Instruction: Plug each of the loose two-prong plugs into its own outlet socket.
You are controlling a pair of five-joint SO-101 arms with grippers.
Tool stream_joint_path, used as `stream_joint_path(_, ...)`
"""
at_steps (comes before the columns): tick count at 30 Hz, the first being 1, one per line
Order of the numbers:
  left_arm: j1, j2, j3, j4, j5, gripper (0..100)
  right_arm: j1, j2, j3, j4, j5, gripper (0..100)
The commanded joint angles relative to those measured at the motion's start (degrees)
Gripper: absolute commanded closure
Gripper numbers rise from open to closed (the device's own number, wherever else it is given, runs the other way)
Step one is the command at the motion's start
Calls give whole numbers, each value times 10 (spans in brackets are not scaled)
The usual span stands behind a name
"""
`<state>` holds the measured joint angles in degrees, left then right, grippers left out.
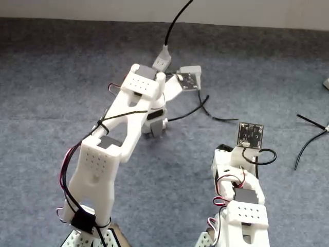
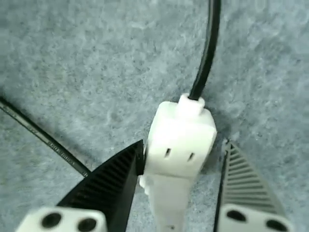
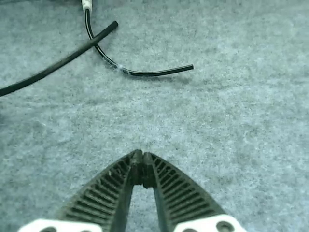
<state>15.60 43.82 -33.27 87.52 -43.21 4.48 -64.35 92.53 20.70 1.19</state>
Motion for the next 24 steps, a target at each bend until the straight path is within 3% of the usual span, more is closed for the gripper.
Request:
stream_joint_path(1, 18, -28, 7, -29, -4, 795, 6, -7, -3, -11, -3, 981)
stream_joint_path(8, 18, -2, 2, -95, -4, 998, 6, -7, -3, -11, -3, 981)
stream_joint_path(13, 14, -14, -63, -105, 7, 983, 6, -7, -3, -11, -3, 981)
stream_joint_path(18, 0, -11, -225, -112, 110, 982, 6, -7, -3, -11, -3, 981)
stream_joint_path(24, -11, 7, -266, -256, 124, 979, 6, -7, -3, -11, -3, 981)
